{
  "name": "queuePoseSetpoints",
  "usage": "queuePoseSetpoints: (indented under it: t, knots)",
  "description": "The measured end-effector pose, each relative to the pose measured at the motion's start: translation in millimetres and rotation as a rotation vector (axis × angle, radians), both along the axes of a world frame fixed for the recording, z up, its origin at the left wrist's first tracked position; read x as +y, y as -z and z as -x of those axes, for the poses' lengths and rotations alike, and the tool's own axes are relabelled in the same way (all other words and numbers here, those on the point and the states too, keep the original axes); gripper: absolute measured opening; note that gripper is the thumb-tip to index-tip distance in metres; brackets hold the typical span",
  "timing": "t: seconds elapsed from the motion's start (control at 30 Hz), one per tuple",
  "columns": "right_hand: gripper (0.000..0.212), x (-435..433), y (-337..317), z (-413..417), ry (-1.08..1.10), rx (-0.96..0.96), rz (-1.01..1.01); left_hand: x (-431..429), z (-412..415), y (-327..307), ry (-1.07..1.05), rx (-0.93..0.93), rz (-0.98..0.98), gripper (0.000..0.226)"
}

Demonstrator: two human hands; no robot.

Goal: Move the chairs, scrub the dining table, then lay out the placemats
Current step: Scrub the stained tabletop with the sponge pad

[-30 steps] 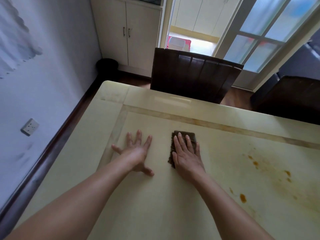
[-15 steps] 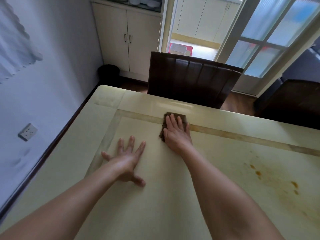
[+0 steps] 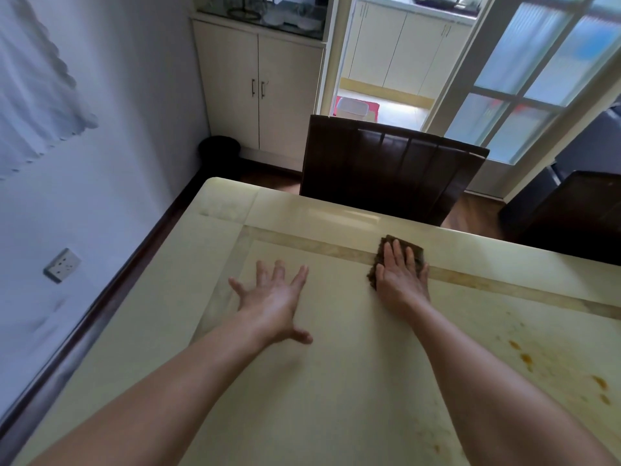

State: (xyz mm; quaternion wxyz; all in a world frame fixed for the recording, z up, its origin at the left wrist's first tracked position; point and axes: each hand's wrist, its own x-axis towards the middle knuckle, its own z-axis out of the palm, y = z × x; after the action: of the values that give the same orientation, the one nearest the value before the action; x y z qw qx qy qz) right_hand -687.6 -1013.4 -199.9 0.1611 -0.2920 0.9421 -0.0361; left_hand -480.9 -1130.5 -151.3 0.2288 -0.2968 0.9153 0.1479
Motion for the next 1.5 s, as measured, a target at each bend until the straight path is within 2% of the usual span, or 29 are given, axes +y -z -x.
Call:
queuePoseSetpoints:
  t: [0.13,0.33,0.47,0.73,1.0,1.2,1.27,1.5]
  knots:
    - [0.057,-4.0,-0.5,-0.6,-0.022,0.015,0.005,-4.6,22.3,5.7,-0.028,-0.066,-0.119,0.124]
    - [0.057,-59.5,1.5,-18.6,-0.348,0.063,0.023,-2.6,28.6,10.2,-0.031,-0.124,-0.122,0.125]
    - [0.056,-108.7,3.1,-20.6,-0.437,0.040,0.059,-3.0,30.8,11.7,-0.027,-0.135,-0.127,0.126]
    - [0.057,-106.0,-2.1,29.6,-0.294,0.017,0.094,-5.7,28.5,14.0,-0.025,-0.145,-0.121,0.123]
    - [0.057,19.9,-0.9,123.1,0.012,0.031,0.047,-5.5,29.7,17.3,-0.020,-0.159,-0.097,0.124]
    - [0.058,54.6,0.3,123.7,0.190,0.036,0.009,-5.5,30.0,19.7,-0.018,-0.160,-0.086,0.123]
    - [0.059,50.8,-1.7,104.3,0.178,0.017,0.015,-7.3,30.6,20.0,-0.022,-0.162,-0.090,0.123]
    - [0.060,38.6,-4.9,-7.9,-0.138,-0.040,0.049,-7.2,30.0,18.4,-0.031,-0.154,-0.083,0.127]
